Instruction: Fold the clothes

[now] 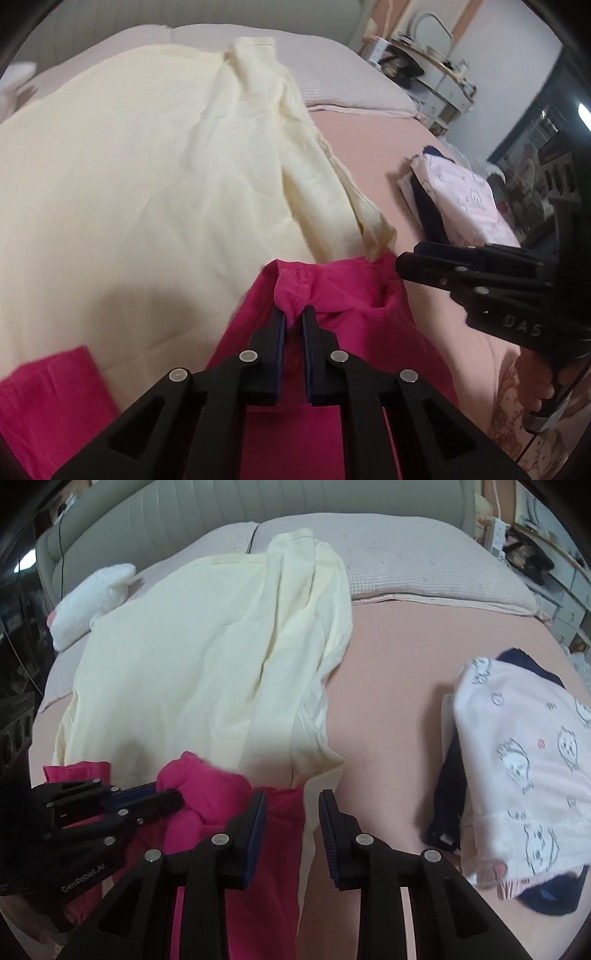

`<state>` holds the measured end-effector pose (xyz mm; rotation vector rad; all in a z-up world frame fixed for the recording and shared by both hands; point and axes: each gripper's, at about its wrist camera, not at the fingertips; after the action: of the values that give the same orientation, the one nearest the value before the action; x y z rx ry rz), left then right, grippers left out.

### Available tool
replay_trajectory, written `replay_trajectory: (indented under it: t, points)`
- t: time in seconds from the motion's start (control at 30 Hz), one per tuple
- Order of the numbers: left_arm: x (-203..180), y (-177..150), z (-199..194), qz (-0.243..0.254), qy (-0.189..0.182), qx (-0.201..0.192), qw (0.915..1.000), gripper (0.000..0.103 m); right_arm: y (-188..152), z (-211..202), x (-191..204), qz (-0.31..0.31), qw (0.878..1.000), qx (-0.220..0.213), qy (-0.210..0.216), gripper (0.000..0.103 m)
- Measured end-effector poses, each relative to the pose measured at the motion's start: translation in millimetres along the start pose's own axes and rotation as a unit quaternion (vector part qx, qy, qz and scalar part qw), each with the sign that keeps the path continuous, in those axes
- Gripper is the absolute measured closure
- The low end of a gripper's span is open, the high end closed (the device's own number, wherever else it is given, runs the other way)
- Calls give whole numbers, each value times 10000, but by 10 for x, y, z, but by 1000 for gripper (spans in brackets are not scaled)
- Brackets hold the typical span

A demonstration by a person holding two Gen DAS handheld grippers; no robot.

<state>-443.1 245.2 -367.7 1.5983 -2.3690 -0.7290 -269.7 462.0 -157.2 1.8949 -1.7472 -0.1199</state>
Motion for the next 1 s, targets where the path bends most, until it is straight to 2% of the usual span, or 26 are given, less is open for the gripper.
replay_trajectory:
  t: [0.07, 0.1, 0.13, 0.2, 0.3, 0.43, 0.47, 0.5, 0.53, 0.57, 0.6, 0.63, 0.67, 0.7, 0.77, 0.8, 0.83, 0.9, 0.97, 1.0]
  points:
    - [96, 4, 30, -211, 127, 26, 9997, 97, -36, 273, 11, -82, 9990, 355, -240, 75]
    - [145, 7, 48, -305, 209, 47, 9993, 96, -50, 331, -61, 14, 9991, 378, -183, 72]
    - [219, 3, 68, -451, 233, 99, 9987, 96, -40, 301, -91, 18, 9992, 322, -239, 68]
    - [398, -13, 112, -805, 211, 239, 9962, 89, -24, 243, -147, 18, 9992, 218, -337, 61]
    - [476, -12, 44, -1105, 184, 259, 9934, 82, -1, 102, -194, 105, 9997, 36, -217, 61]
    - [259, 58, -259, -712, 101, -379, 9967, 82, 97, -164, -155, 55, 9986, -529, -63, 61]
    - [201, 78, -328, -599, 69, -546, 9967, 82, 111, -161, -96, -53, 9985, -539, -7, 61]
    - [154, 99, -345, -515, 0, -646, 9966, 82, 103, -63, 4, -216, 9991, -353, -5, 61]
    - [116, 121, -280, -423, 49, -577, 9974, 82, 132, 135, -42, -329, 9994, -118, -83, 61]
    - [79, 143, -182, -317, 182, -430, 9984, 82, 85, 288, -70, -371, 9987, 80, -340, 62]
    - [72, 148, -52, -173, 477, -263, 9984, 81, 50, 402, -105, -361, 9977, 215, -534, 61]
    - [129, 127, 51, -137, 813, -71, 9966, 79, 54, 393, -169, -188, 9983, 149, -531, 60]
    - [212, 99, 126, -179, 1113, 130, 9935, 80, 58, 385, -233, -15, 9986, 83, -528, 59]
    - [325, 68, 105, -405, 1254, 160, 9911, 82, 65, 353, -266, 85, 9985, -21, -548, 59]
    - [473, -33, -154, -943, 957, -198, 9907, 83, 97, 142, -138, -180, 9960, -476, -737, 59]
    - [456, -91, -269, -999, 839, -348, 9908, 83, 111, 52, -79, -277, 9945, -676, -745, 59]
    - [362, -152, -330, -864, 778, -393, 9924, 83, 113, 38, -31, -267, 9962, -712, -437, 59]
    - [123, -287, -273, -438, 650, -172, 9968, 82, 74, 221, 100, -335, 9986, -256, 307, 59]
    - [38, -422, -90, -35, 1132, 173, 9934, 82, -11, 536, 229, -693, 9973, 190, -117, 62]
    - [88, -453, -79, -96, 1184, 173, 9928, 88, -47, 628, 205, -746, 9964, 185, -368, 64]
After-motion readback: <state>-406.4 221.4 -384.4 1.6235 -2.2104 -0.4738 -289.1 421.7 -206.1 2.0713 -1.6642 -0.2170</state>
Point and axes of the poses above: each gripper's, at about its wrist camera, not at the fingertips, and z roughly the way its jaws point, x to its left, y to its top, and after that the axes turned 15 degrees about y, right-handed
